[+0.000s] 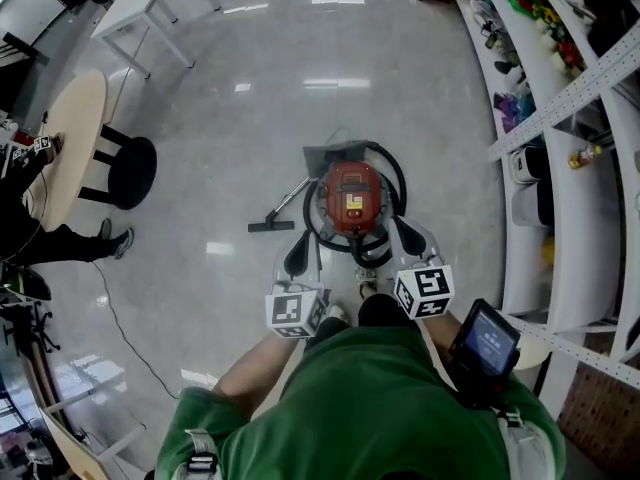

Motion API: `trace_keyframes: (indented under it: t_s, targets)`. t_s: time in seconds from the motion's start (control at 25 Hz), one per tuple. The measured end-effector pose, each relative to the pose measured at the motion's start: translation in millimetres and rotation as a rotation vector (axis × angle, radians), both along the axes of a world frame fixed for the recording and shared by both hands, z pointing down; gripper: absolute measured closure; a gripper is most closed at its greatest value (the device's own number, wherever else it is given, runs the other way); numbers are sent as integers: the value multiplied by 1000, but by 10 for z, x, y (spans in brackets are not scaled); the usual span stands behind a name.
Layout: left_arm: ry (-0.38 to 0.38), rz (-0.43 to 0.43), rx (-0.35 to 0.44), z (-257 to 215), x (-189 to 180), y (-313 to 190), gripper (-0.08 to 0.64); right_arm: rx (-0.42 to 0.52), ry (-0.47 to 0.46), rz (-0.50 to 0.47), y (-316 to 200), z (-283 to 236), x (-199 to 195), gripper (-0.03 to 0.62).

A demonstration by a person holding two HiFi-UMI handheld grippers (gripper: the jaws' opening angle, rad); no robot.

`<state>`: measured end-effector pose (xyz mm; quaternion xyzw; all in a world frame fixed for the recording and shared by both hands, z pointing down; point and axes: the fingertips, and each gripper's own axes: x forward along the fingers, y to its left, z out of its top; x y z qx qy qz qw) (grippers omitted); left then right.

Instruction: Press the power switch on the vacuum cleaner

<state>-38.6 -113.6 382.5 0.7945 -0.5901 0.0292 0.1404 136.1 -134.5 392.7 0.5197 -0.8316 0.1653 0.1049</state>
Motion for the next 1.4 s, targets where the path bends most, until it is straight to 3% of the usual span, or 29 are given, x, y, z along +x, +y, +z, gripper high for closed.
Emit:
trace_keyframes:
  t_s: [0.84,1.4]
  targets:
    - [-78,-43,-252,1127,224,-958,552,-228,48,-108,-1075,1262,130,591]
    - [-107,-35,-382,2051,263,-1219,552,-340,69,-141,-1324,2202,58,591]
